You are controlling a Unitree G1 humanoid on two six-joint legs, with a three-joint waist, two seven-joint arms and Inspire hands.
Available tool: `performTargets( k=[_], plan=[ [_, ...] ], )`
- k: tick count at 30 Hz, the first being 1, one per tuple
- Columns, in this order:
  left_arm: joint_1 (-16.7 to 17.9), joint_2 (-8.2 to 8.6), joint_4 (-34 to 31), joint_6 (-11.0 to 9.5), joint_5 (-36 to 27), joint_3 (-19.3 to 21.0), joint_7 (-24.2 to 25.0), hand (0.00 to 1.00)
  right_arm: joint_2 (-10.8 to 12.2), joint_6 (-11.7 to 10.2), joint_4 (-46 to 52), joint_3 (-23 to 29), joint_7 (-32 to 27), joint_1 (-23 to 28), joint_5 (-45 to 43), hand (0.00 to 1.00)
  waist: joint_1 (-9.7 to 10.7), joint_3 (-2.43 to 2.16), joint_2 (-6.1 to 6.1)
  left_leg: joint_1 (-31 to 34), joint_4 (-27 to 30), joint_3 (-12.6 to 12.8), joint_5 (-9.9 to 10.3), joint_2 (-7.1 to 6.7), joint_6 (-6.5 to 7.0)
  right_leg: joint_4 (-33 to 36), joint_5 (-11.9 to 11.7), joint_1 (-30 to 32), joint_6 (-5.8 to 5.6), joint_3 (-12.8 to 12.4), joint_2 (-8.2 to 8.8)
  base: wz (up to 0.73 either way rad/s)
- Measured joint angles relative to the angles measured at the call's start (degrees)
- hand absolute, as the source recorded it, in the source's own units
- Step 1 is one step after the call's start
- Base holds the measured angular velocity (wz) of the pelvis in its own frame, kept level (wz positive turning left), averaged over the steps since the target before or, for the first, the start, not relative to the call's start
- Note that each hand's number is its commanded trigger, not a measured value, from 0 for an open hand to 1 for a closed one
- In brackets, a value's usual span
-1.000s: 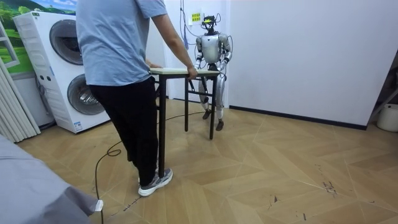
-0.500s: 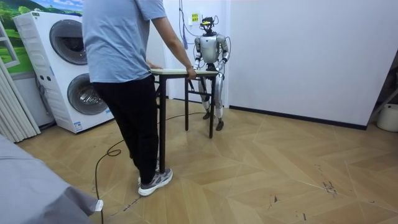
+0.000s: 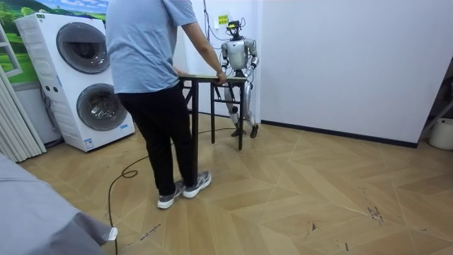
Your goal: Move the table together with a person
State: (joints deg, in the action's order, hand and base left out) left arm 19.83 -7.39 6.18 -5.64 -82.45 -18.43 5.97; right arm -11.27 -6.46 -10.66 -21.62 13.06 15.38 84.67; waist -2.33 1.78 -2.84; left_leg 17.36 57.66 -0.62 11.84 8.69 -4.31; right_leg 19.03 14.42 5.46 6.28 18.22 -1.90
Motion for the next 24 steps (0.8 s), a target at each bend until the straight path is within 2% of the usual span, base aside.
performTargets(
  k=[1, 3, 4, 5, 6, 7, 8, 9, 10, 12, 14, 15, 16, 18, 19, 20, 21, 22, 23, 24],
  plan=[
    [-0.03, 0.02, -0.04, 0.18, 0.00, 0.00, 0.12, 1.00, -0.01, 0.02, 0.11, 0.23, 0.00, 0.02, -0.07, 1.00, 0.43, -0.03, -0.09, -1.81, -0.64, -0.05, -0.01, 0.62, -0.02, 0.47, -0.06, 0.71, 0.11, 0.38, -0.20, 0.43],
    [-0.46, 0.04, -0.05, 0.87, -0.06, -0.05, 0.24, 1.00, -0.01, -0.19, 0.28, 0.47, 0.00, -0.03, -0.54, 1.00, 0.68, 0.08, -0.65, -10.99, -8.79, -0.24, -0.13, 3.04, -0.35, 3.57, -0.16, 3.69, 0.28, 1.01, -0.37, 0.14],
    [-0.57, 0.04, -0.05, 0.87, -0.06, -0.02, 0.24, 1.00, 0.11, -0.33, 0.30, 0.43, 0.00, -0.03, -0.54, 1.00, 0.63, 0.07, -0.80, -13.39, -12.18, -0.46, 1.25, 3.48, -1.49, 4.56, -0.16, 4.67, 0.28, 1.06, -0.29, 0.08],
    [-0.82, 0.05, -0.05, 0.82, -0.07, 0.16, 0.21, 1.00, 0.32, -0.54, 0.42, 0.42, 0.00, -0.05, -0.51, 1.00, 0.90, 0.11, -0.88, -16.34, -18.81, -0.58, 5.10, 3.30, -3.39, 6.40, -0.32, 6.63, 0.07, 1.13, 0.07, 0.17],
    [-1.04, -0.27, -0.09, 0.72, -0.06, 0.23, 0.20, 1.00, 0.23, -0.62, 0.53, 0.59, -0.07, -0.09, -0.54, 1.00, 1.83, 0.09, -0.96, -17.46, -24.13, -0.90, 7.10, 2.46, -3.14, 6.79, -1.09, 8.08, -0.35, 1.04, 0.55, 0.30],
    [-1.26, -0.44, -0.09, 0.73, -0.04, 0.21, 0.07, 1.00, 0.32, -0.76, 0.53, 0.55, -0.09, -0.09, -0.53, 1.00, 2.25, 0.09, -0.97, -17.74, -26.92, -1.23, 7.31, 2.04, -3.17, 6.52, -1.99, 8.83, -0.40, 0.70, 0.88, 0.58],
    [-1.99, -0.59, -0.09, 0.73, -0.10, -0.01, -0.39, 1.00, 0.25, -1.06, 0.73, 0.65, -0.06, -0.09, -0.52, 1.00, 3.67, 0.04, -1.20, -17.98, -32.10, -1.48, 7.29, 1.51, -3.14, 6.11, -4.22, 10.56, -0.39, -0.09, 1.51, 0.62],
    [-2.85, -0.58, -0.09, 0.71, -0.13, -0.32, -0.74, 1.00, 0.35, -1.16, 0.93, 1.28, -0.04, -0.12, -0.54, 1.00, 3.77, 0.00, -1.55, -18.21, -36.30, -1.02, 7.33, 1.14, -3.12, 5.28, -5.79, 11.98, -1.14, -1.81, 2.05, 0.46],
    [-3.27, -0.55, -0.08, 0.70, -0.12, -0.48, -1.05, 1.00, 0.39, -1.14, 0.95, 1.56, -0.04, -0.17, -0.52, 1.00, 3.46, 0.00, -1.54, -18.48, -37.78, -0.92, 7.40, 0.77, -2.99, 5.05, -6.29, 12.69, -1.64, -2.51, 2.29, 0.15],
    [-4.17, -0.50, -0.03, 0.69, -0.30, -0.99, -2.11, 1.00, 0.53, -0.95, 0.92, 2.30, -0.27, -0.44, -0.54, 1.00, 3.38, 0.06, -1.64, -18.60, -41.62, -0.30, 8.08, -0.43, -1.79, 4.47, -7.78, 14.32, -2.87, -2.66, 3.65, 0.00],
    [-4.16, -0.51, 0.33, 0.66, -0.56, -1.06, -2.19, 1.00, 0.75, -0.73, 0.52, 2.47, -0.37, -0.39, -0.85, 1.00, 3.22, 0.10, -1.65, -18.58, -42.55, 1.36, 8.55, -1.13, -0.71, 4.10, -9.88, 15.05, -3.33, -3.11, 4.16, -0.11],
    [-4.15, -0.46, 1.21, 0.48, -0.72, -1.06, -2.18, 1.00, 1.50, -0.20, -0.29, 2.93, -0.36, -0.39, -1.84, 1.00, 3.04, 0.08, -1.54, -18.44, -42.64, 2.08, 8.40, -1.99, 0.60, 2.57, -11.48, 14.87, -3.66, -3.43, 4.54, -0.20],
    [-4.10, -0.47, 1.48, 0.42, -0.79, -1.04, -2.18, 1.00, 1.82, -0.01, -0.56, 3.11, -0.36, -0.38, -2.19, 1.00, 3.04, 0.07, -1.49, -18.20, -42.60, 2.24, 8.21, -2.49, 1.15, 1.84, -12.25, 14.83, -3.83, -3.69, 4.81, -0.18],
    [-3.56, -0.14, 2.44, 0.39, -0.81, -1.02, -2.12, 1.00, 2.92, 0.91, -1.10, 4.28, -0.12, 0.49, -4.07, 1.00, 2.82, 0.06, -1.28, -16.93, -42.11, 3.23, 7.12, -4.68, 2.89, -1.25, -15.93, 14.71, -4.34, -3.89, 5.95, -0.15],
    [-3.37, -0.13, 2.62, 0.42, -0.81, -1.04, -2.02, 1.00, 2.93, 1.22, -1.12, 4.44, -0.04, 0.78, -4.32, 1.00, 2.88, 0.09, -1.10, -16.75, -41.87, 3.57, 6.92, -5.24, 3.22, -1.64, -16.74, 14.73, -4.28, -3.91, 6.29, -0.18],
    [-2.56, -0.04, 2.74, 0.46, -0.75, -1.04, -2.01, 1.00, 2.99, 1.85, -1.17, 4.33, -0.03, 1.48, -4.63, 1.00, 2.84, 0.02, -0.76, -16.44, -41.37, 3.82, 6.61, -6.29, 3.73, -2.24, -18.04, 14.69, -4.61, -4.33, 7.08, -0.10],
    [-2.03, -0.04, 2.72, 0.60, -0.78, -1.04, -2.01, 1.00, 3.05, 2.24, -1.17, 4.38, 0.04, 1.95, -4.82, 1.00, 2.93, 0.14, -0.24, -15.71, -40.25, 3.93, 6.35, -7.36, 4.28, -2.63, -19.34, 14.73, -4.99, -4.91, 7.95, -0.07],
    [-1.88, -0.08, 2.75, 0.67, -0.78, -1.03, -2.02, 1.00, 3.03, 2.41, -1.22, 4.41, 0.04, 2.07, -4.81, 1.00, 3.03, 0.18, 0.11, -15.50, -39.95, 4.22, 6.24, -7.72, 4.55, -2.89, -19.95, 14.79, -5.29, -5.59, 8.21, -0.06],
    [-1.41, -0.06, 2.85, 0.76, -0.95, -1.02, -2.04, 1.00, 3.12, 2.80, -1.59, 4.44, 0.04, 2.11, -4.83, 1.00, 3.06, -0.03, 0.70, -14.87, -39.43, 4.52, 5.92, -8.35, 5.11, -4.03, -21.68, 14.74, -6.13, -6.48, 8.82, -0.04],
    [-1.26, 0.08, 2.98, 1.05, -1.17, -1.05, -2.05, 1.00, 2.83, 2.88, -1.66, 4.52, 0.02, 2.12, -5.00, 1.00, 3.68, -0.03, 0.74, -13.71, -38.35, 4.61, 5.86, -8.60, 5.84, -5.35, -23.78, 14.62, -8.79, -7.38, 9.18, 0.03]
  ],
)
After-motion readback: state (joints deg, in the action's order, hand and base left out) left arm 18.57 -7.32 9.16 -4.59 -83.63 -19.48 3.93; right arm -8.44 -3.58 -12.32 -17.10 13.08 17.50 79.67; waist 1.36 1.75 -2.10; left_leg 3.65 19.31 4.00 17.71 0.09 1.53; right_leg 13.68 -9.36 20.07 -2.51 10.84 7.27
